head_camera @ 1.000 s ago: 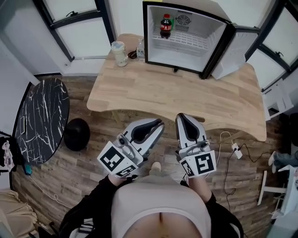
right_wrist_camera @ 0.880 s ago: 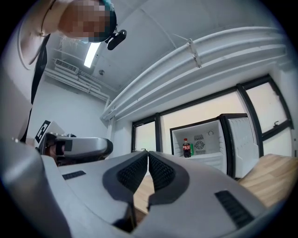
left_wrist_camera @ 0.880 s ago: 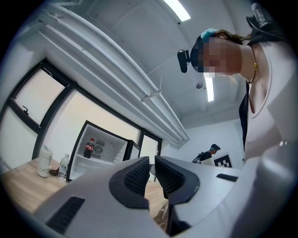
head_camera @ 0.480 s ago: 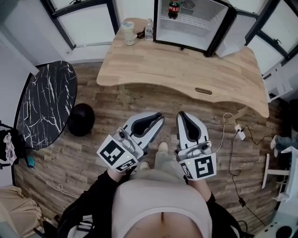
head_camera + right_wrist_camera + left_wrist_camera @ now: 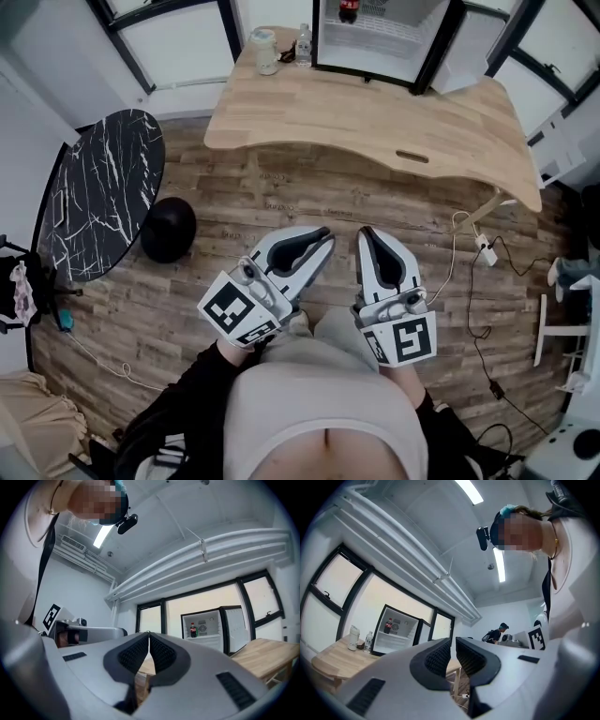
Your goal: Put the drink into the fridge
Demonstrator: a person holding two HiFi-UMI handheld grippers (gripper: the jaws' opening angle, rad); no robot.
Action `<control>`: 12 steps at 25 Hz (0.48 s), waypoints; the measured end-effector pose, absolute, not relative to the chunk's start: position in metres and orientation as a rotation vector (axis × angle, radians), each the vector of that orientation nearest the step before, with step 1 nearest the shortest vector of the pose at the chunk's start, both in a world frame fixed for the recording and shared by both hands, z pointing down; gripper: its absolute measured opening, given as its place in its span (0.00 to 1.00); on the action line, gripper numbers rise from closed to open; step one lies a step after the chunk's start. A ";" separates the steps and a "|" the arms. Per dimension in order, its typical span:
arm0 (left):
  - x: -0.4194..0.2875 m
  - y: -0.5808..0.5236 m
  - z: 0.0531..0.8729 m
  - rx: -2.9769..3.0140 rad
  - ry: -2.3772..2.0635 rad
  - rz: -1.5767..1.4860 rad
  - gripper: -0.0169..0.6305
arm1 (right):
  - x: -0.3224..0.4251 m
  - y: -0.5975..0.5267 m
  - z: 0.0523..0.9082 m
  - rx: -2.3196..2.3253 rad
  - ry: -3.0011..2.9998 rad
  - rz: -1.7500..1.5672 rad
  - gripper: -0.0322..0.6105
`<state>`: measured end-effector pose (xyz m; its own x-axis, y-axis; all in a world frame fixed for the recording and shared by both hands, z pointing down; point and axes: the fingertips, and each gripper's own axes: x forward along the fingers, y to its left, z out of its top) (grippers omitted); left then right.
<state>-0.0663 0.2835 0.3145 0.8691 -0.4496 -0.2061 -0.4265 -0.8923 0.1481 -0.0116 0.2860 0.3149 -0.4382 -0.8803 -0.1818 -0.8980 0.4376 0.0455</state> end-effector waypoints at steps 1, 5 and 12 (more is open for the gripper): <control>-0.067 0.288 0.312 2.945 -0.702 -0.364 0.09 | -0.012 0.290 0.311 -1.573 2.553 0.215 0.10; -0.066 0.296 0.302 2.952 -0.748 -0.394 0.09 | -0.013 0.298 0.296 -1.511 2.572 0.264 0.10; -0.042 0.307 0.296 2.944 -0.753 -0.404 0.09 | 0.001 0.315 0.285 -1.485 2.606 0.269 0.10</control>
